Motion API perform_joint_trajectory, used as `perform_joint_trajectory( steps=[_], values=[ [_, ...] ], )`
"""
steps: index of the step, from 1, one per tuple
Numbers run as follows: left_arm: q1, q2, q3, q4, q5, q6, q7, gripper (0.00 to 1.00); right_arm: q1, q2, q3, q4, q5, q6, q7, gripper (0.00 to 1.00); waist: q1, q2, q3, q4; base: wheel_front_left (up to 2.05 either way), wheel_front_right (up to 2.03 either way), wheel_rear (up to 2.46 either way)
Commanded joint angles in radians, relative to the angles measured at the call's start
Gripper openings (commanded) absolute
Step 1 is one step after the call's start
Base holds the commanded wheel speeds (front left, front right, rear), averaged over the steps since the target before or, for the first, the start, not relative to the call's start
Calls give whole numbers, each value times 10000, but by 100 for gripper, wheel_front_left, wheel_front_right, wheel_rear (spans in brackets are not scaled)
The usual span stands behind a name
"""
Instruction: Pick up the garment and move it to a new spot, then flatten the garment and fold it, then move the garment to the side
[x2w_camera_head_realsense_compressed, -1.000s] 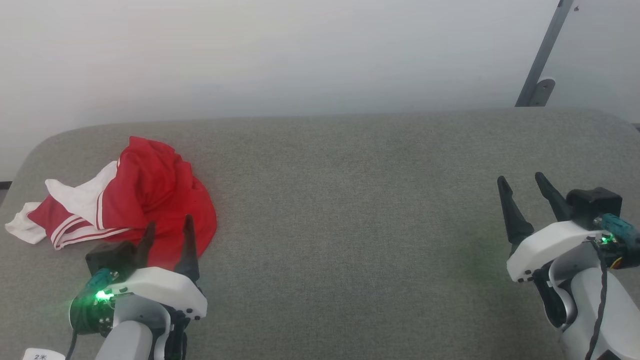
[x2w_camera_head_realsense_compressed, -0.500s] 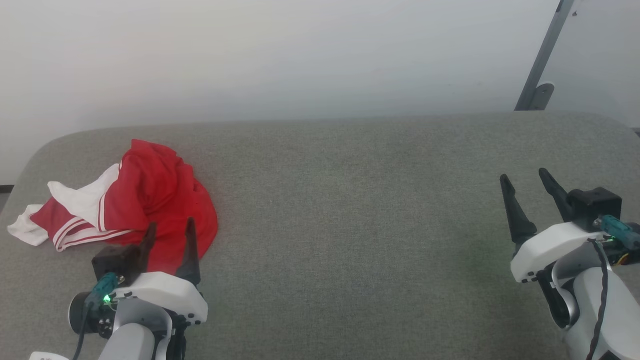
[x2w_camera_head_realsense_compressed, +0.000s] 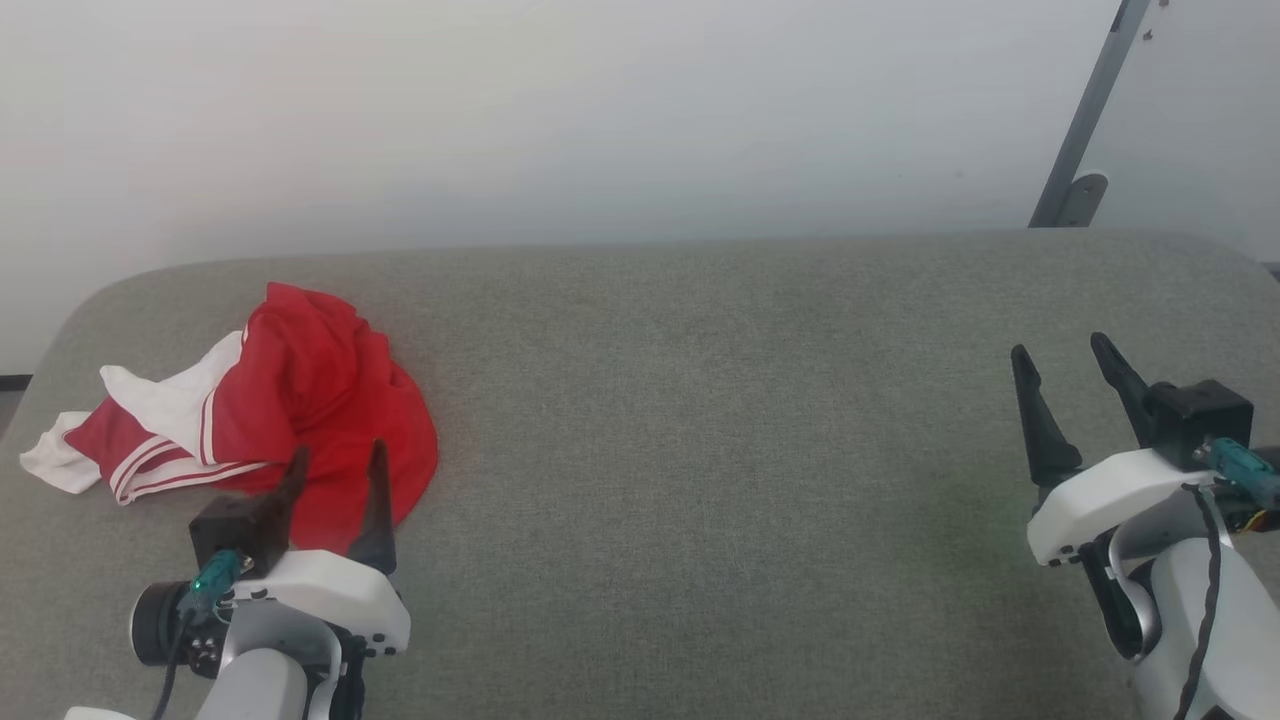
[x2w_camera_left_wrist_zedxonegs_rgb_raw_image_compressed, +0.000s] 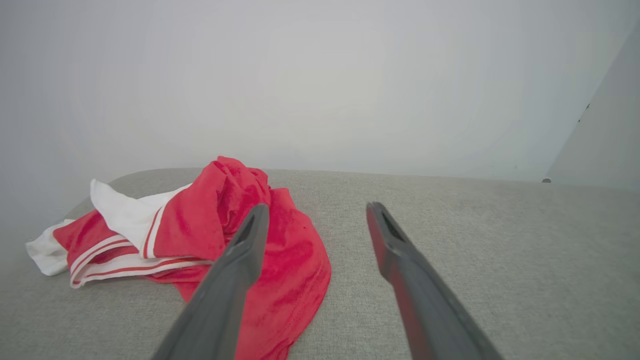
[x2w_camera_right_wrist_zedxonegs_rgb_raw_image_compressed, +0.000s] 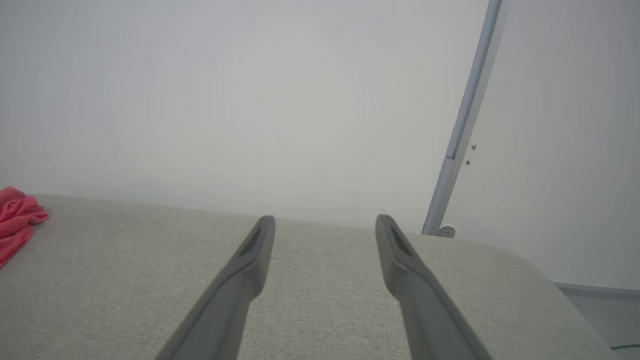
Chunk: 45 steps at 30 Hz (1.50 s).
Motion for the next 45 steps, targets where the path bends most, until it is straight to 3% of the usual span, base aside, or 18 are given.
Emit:
perform_joint_trajectory(
  steps=[1, 15, 31, 39, 45],
  values=[
    [-242, 11, 40, 30, 218, -48, -99, 100, 41, 0, -18, -78, -148, 2, -108, 100, 0, 0, -2, -1, 0, 0, 0],
    [-402, -78, 277, 468, 1170, -390, -343, 100, 5, 38, -227, -97, -911, 1, -349, 100, 0, 0, -25, 59, 0, 0, 0],
    [-597, -379, 866, 998, 992, -951, -340, 100, 27, 201, -520, -148, -329, 1, -349, 100, 0, 0, 12, 214, 0, 0, 0],
    [-727, -541, 1150, 1216, 1081, -928, -339, 100, 156, 227, -359, -207, -198, 3, -349, 100, 0, 0, 135, 864, 0, 0, 0],
    [-223, -786, 1477, 709, 1471, -511, -340, 100, 385, 345, 434, -445, -35, 1, -348, 100, 0, 0, 237, 2229, 0, 0, 0]
  ],
)
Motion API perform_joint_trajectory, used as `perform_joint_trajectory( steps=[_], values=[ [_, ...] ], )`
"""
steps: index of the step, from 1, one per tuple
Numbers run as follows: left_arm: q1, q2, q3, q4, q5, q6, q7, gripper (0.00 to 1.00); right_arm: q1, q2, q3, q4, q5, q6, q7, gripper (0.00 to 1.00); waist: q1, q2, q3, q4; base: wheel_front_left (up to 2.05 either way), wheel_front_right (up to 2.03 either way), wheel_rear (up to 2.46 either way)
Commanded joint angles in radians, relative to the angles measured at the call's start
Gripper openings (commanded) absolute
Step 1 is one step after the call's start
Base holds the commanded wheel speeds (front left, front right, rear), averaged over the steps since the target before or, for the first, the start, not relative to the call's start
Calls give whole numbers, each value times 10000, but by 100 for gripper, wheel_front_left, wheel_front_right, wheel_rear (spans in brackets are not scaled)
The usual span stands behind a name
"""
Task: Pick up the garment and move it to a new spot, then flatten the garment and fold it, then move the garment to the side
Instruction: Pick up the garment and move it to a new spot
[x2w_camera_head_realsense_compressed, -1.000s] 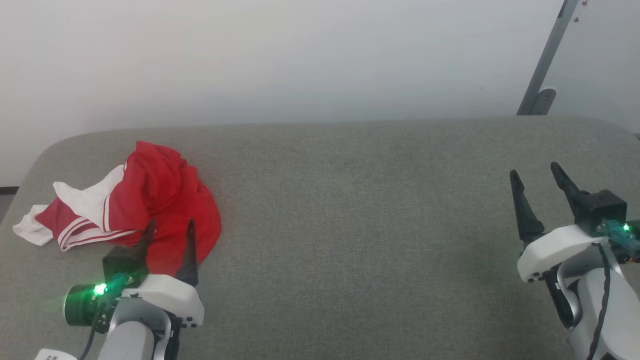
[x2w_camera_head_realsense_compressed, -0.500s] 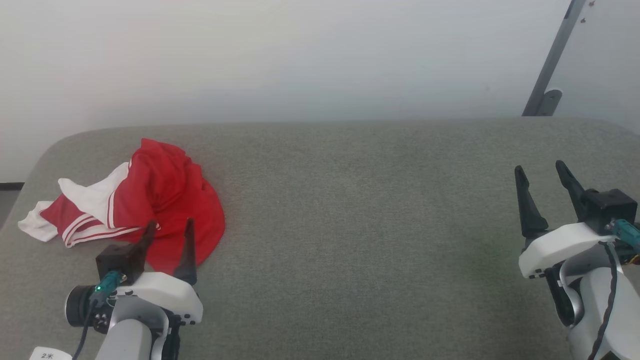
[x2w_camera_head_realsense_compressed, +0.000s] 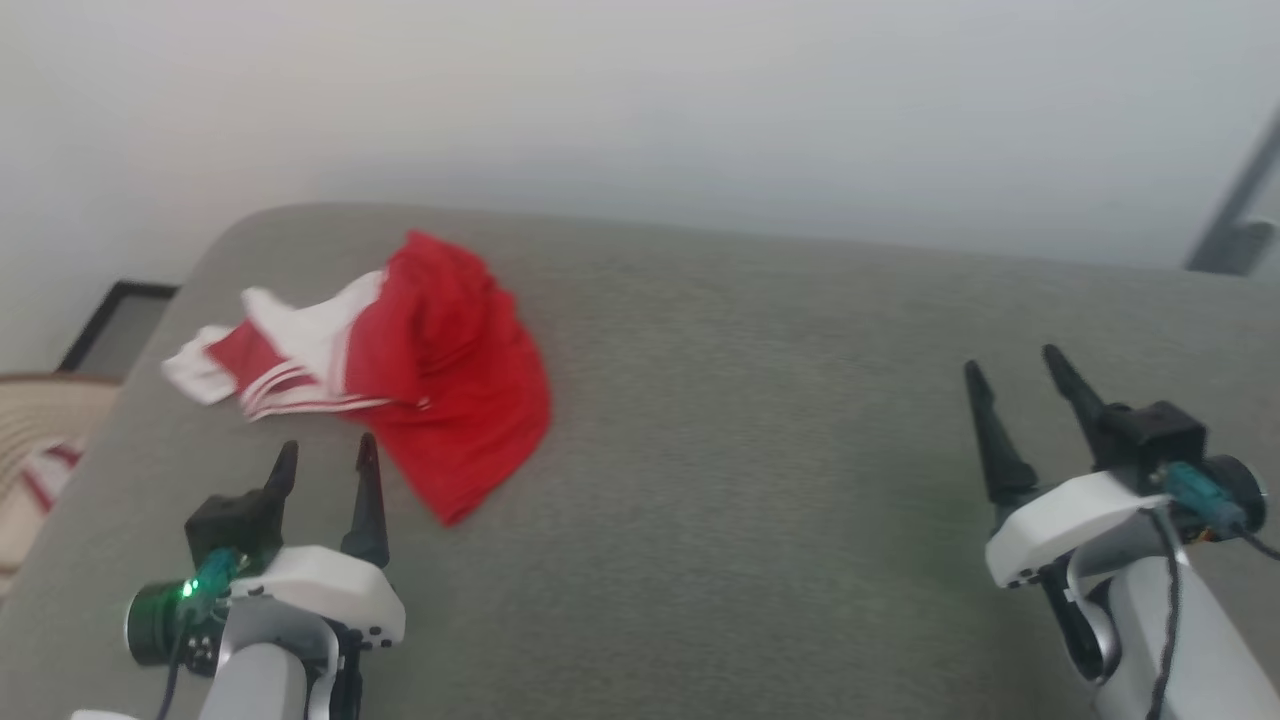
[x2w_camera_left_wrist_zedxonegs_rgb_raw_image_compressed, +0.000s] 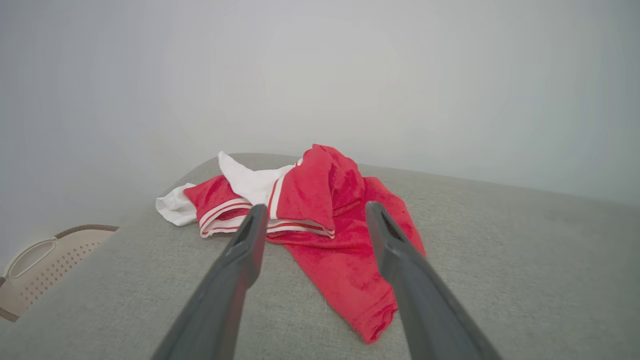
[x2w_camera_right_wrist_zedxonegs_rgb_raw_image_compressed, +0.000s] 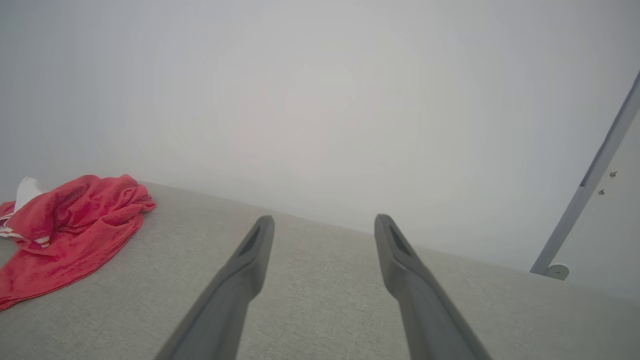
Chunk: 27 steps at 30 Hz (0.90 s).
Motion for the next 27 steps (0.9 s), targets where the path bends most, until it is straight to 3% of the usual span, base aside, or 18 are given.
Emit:
perform_joint_trajectory(
  steps=[1, 12, 17, 24, 27],
  values=[
    [158, -42, 86, -89, 22, 60, -43, 100, 54, 32, 108, -75, 37, 1, -54, 100, 0, 0, 83, 706, 0, 0, 0],
    [987, -353, 463, -910, 425, 281, -43, 100, 262, 360, 908, -342, 271, 1, -54, 100, 0, 0, -35, 3166, 0, 0, 0],
    [1612, -536, 853, -1755, 321, 550, -43, 100, -167, 449, 1650, -228, 360, 1, -54, 100, 0, 0, 217, 3401, 0, 0, 0],
    [2089, -613, 1020, -2305, 172, 536, -43, 100, -591, 360, 2153, 3, 617, 1, -45, 100, 0, 0, 356, 3462, 0, 0, 0],
    [1836, -634, 832, -2089, 159, 287, -43, 100, -479, 292, 2059, -29, 692, 1, -45, 100, 0, 0, 371, 3405, 0, 0, 0]
  ],
)
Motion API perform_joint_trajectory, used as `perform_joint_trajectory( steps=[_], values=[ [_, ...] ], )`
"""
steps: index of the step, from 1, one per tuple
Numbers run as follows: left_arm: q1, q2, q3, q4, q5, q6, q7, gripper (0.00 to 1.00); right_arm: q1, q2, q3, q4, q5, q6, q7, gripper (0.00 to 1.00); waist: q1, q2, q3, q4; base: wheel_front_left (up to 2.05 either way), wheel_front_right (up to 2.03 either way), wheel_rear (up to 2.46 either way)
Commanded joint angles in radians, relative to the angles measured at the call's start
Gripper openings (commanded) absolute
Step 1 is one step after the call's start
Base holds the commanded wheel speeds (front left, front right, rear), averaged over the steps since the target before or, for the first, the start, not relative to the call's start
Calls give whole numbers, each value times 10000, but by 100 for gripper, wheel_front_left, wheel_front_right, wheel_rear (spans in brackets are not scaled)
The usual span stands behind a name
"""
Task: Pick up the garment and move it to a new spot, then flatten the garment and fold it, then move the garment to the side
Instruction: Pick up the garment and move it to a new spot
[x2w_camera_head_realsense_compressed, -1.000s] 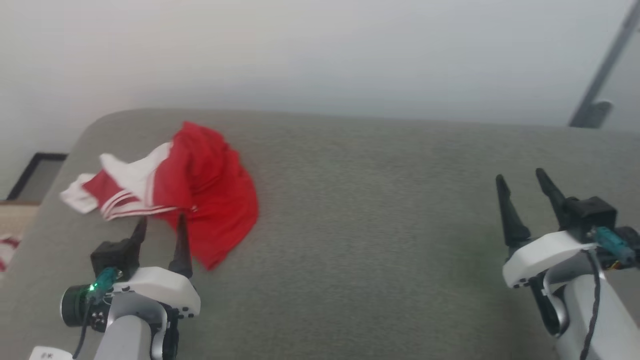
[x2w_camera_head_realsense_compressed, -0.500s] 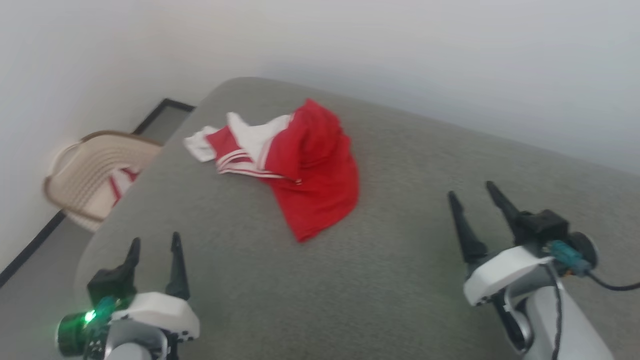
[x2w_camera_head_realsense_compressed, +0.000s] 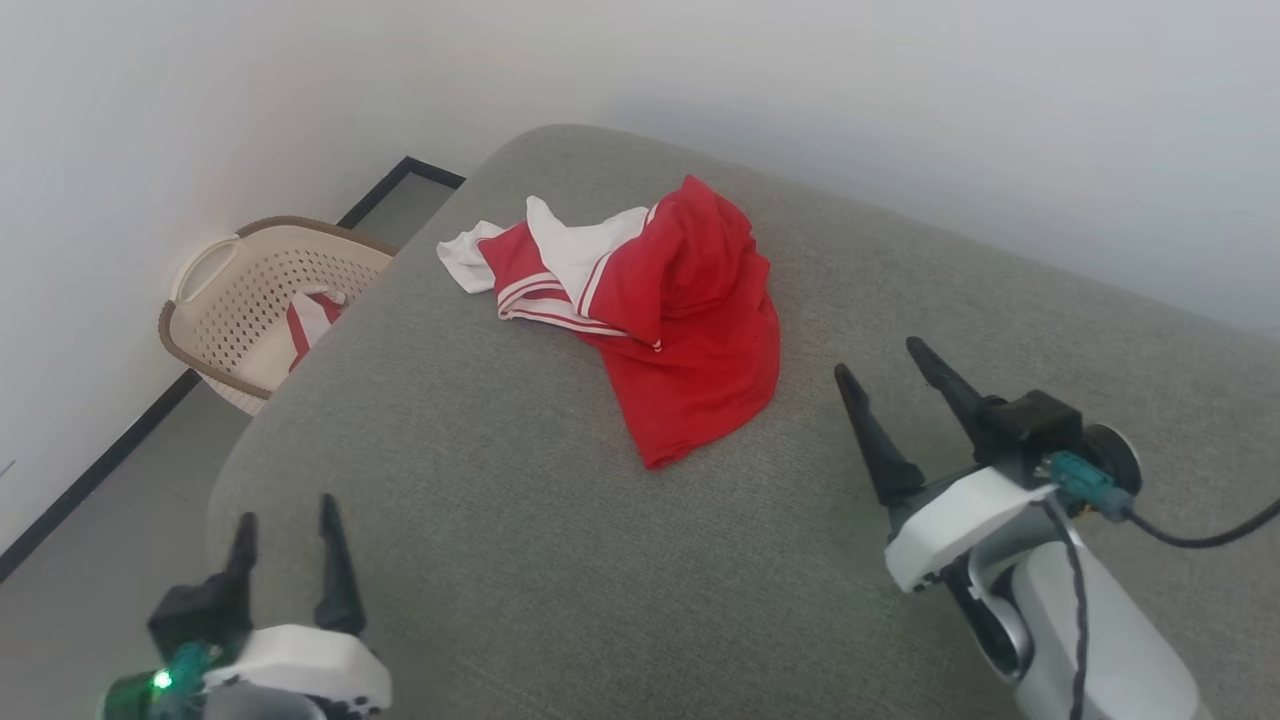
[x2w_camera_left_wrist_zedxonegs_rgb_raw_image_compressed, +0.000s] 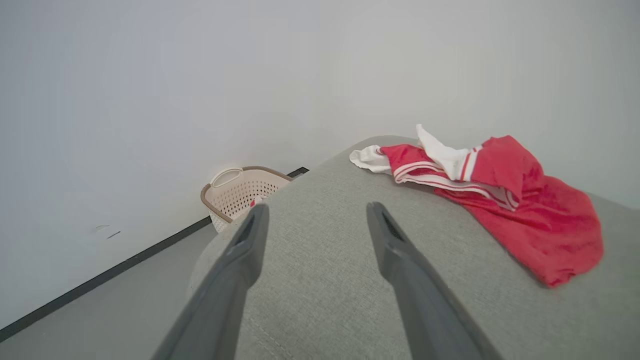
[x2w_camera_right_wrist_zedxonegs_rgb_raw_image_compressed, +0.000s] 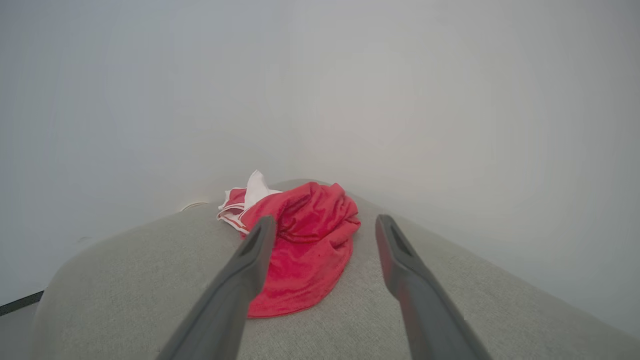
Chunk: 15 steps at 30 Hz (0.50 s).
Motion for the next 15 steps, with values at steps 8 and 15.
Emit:
perform_joint_trajectory(
  steps=[8, 15],
  values=[
    [-2803, 457, -1029, 1946, 357, -996, 98, 100, 429, -248, -619, -436, -128, 1, -30, 100, 0, 0, 612, -1250, 0, 0, 0],
    [-5482, 1136, -1116, 3932, 13, -1319, 834, 100, 196, -658, -734, -762, 3, 1, -30, 100, 0, 0, 1531, -2872, 0, 0, 0]
  ],
)
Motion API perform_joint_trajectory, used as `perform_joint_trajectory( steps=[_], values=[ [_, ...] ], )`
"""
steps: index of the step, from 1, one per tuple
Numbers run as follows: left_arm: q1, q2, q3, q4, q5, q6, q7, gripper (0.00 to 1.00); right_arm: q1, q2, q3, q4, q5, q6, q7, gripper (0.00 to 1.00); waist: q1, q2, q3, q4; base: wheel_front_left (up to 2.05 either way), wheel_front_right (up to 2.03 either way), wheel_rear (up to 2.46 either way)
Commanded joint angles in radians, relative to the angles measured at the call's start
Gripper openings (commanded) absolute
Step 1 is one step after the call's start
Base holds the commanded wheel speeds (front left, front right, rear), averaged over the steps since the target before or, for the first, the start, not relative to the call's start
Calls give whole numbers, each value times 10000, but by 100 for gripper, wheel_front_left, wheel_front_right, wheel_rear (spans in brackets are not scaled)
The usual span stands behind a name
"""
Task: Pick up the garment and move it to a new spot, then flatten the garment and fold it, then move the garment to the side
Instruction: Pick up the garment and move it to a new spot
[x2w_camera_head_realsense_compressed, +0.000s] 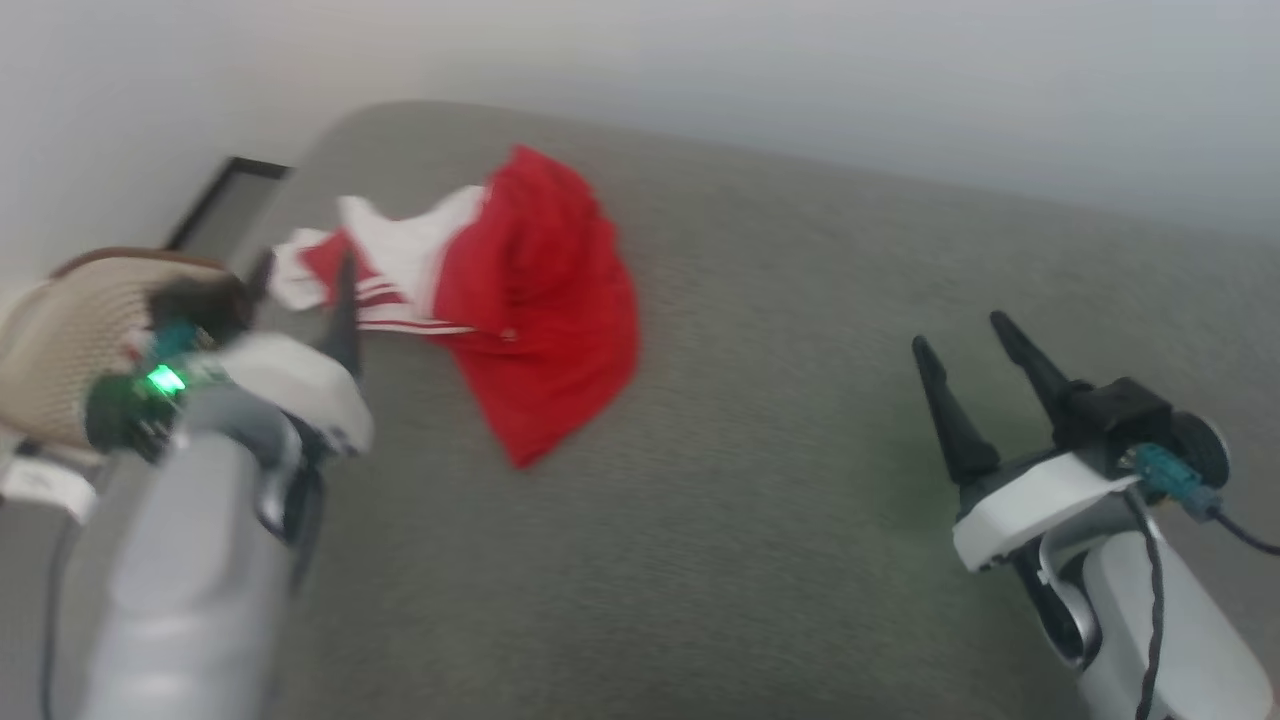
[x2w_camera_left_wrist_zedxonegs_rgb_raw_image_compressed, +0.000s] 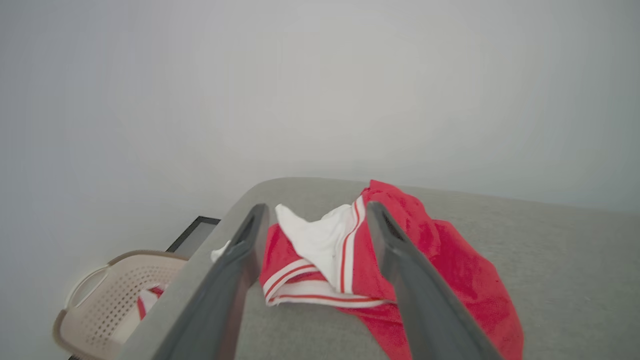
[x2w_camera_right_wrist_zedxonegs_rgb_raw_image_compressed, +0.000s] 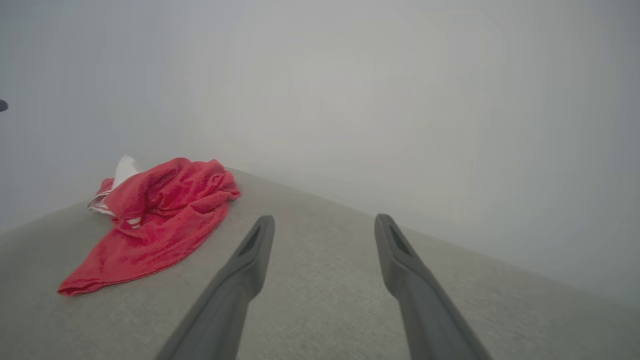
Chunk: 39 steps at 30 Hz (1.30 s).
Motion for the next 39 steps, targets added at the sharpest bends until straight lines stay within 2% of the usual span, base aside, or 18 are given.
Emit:
perform_joint_trajectory(
  steps=[1, 5, 7, 10, 12, 16, 23, 28, 29, 32, 39],
  values=[
    [-222, 69, 34, 92, -53, -42, 42, 100, -166, -5, 15, -49, 49, 1, -28, 100, 0, 0, 913, -1153, 0, 0, 0],
    [-1527, 801, 156, 1513, -298, -122, 1097, 100, -369, -152, 0, -251, 176, 1, -28, 100, 0, 0, 1384, -2108, 0, 0, 0],
    [-2126, 1022, 458, 2348, -815, -153, 2071, 100, -476, -189, -21, -325, 228, 1, -28, 100, 0, 0, 1571, -2510, 0, 0, 0],
    [-2677, 1596, 381, 3245, -1002, -207, 3461, 100, -572, -163, -28, -465, 333, 1, -28, 100, 0, 0, 1791, -3021, 0, 0, 0],
    [-3000, 1785, 537, 3655, -1424, -243, 4268, 100, -624, -154, -35, -533, 366, 1, -28, 100, 0, 0, 1965, -3308, 0, 0, 0],
    [-3229, 2053, 55, 3903, -1846, -238, 5560, 100, -747, -196, -61, -647, 426, 1, -28, 100, 0, 0, 2349, -3716, 0, 0, 0],
    [-2923, 2494, -733, 4176, -2137, -240, 6448, 100, -967, -294, -126, -920, 477, 1, -28, 100, 0, 0, 3011, -4117, 0, 0, 0],
    [-2690, 2292, -1000, 4480, -2314, -248, 6610, 100, -942, -375, -251, -1104, 487, 1, -28, 100, 0, 0, 3188, -4113, 0, 0, 0],
    [-2658, 2244, -1059, 4497, -2374, -251, 6619, 92, -963, -371, -258, -1129, 462, 1, -28, 100, 0, 0, 3195, -4089, 0, 0, 0],
    [-2643, 2164, -1087, 4461, -2591, -259, 6391, 0, -1049, -351, -234, -1191, 433, 1, -28, 100, 0, 0, 3112, -3990, 0, 0, 0],
    [-2834, 2328, -1317, 4049, -2709, -283, 5302, 0, -1010, -230, -209, -1182, 413, 1, -28, 100, 0, 0, 2631, -3753, 0, 0, 0]
  ],
)
